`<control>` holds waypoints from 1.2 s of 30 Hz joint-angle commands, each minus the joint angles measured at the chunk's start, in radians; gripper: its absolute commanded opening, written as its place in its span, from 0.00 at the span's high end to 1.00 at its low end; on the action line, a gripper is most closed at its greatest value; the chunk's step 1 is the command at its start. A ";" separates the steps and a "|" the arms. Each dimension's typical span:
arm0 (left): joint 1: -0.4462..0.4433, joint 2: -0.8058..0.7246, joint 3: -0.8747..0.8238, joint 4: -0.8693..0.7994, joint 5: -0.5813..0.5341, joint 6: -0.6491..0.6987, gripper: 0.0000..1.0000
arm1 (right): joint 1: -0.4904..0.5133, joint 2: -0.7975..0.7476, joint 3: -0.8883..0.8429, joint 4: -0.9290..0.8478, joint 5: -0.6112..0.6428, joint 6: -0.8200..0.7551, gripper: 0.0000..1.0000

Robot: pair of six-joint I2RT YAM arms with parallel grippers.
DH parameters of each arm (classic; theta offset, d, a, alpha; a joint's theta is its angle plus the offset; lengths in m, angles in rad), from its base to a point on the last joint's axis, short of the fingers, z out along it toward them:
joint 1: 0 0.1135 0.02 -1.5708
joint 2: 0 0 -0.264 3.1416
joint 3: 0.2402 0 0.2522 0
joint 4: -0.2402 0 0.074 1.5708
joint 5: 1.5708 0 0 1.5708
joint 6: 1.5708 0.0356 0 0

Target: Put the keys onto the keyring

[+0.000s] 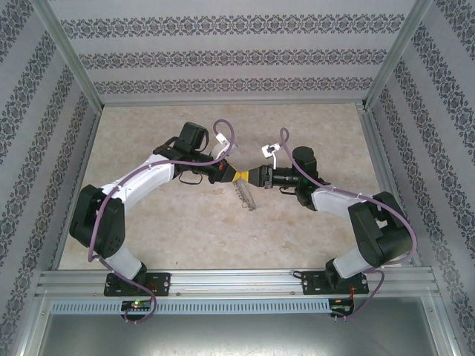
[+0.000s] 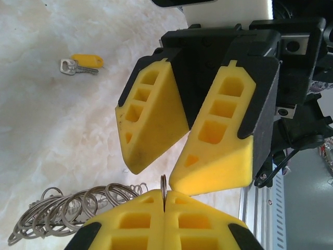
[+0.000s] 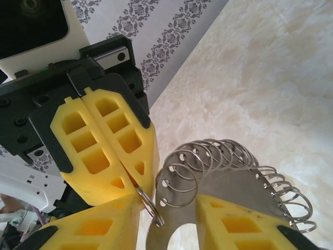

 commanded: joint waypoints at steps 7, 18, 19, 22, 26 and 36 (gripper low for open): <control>-0.009 0.011 0.042 -0.014 0.051 0.027 1.00 | 0.021 0.044 0.044 0.065 -0.048 -0.016 0.93; -0.008 -0.012 0.031 0.057 -0.007 -0.022 0.85 | 0.018 0.023 0.023 0.079 -0.023 -0.023 1.00; -0.006 -0.025 0.019 0.082 -0.030 -0.038 0.76 | 0.014 0.019 0.021 0.079 -0.016 -0.023 1.00; 0.007 -0.074 -0.039 0.181 -0.083 -0.098 0.57 | 0.006 0.008 0.018 0.083 0.005 -0.021 1.00; 0.039 -0.135 -0.142 0.349 -0.120 -0.226 0.47 | -0.001 -0.006 0.017 0.092 0.026 -0.015 1.00; 0.071 -0.153 -0.306 0.588 -0.102 -0.431 0.49 | -0.002 -0.032 0.027 0.114 0.048 -0.002 1.00</control>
